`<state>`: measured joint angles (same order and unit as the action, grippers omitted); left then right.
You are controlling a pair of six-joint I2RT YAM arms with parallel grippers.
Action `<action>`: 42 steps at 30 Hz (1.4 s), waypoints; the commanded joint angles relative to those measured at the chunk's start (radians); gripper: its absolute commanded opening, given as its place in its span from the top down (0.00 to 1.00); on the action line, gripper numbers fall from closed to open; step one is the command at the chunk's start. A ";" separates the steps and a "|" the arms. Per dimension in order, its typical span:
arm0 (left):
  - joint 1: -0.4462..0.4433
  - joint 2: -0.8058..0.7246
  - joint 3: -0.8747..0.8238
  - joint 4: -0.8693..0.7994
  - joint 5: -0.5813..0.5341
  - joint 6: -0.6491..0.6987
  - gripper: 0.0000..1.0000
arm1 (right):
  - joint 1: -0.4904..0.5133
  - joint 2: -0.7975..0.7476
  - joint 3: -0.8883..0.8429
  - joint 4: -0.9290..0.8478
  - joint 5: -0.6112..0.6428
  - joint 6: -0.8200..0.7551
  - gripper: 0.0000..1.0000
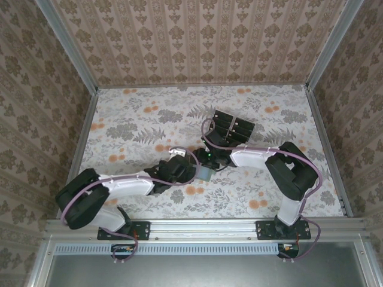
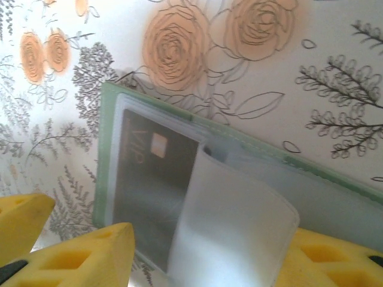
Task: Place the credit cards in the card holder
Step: Flip over the card slot on the card holder.
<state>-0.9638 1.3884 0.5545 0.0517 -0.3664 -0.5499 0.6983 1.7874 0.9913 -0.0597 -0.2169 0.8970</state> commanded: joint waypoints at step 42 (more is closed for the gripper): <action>0.269 -0.301 -0.001 -0.207 0.125 0.023 0.00 | 0.092 -0.075 0.156 -0.283 0.181 -0.095 0.42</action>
<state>-0.7349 1.0660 0.4980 -0.1593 -0.3180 -0.5816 0.7818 1.7447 1.2285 -0.2718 -0.1036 0.7788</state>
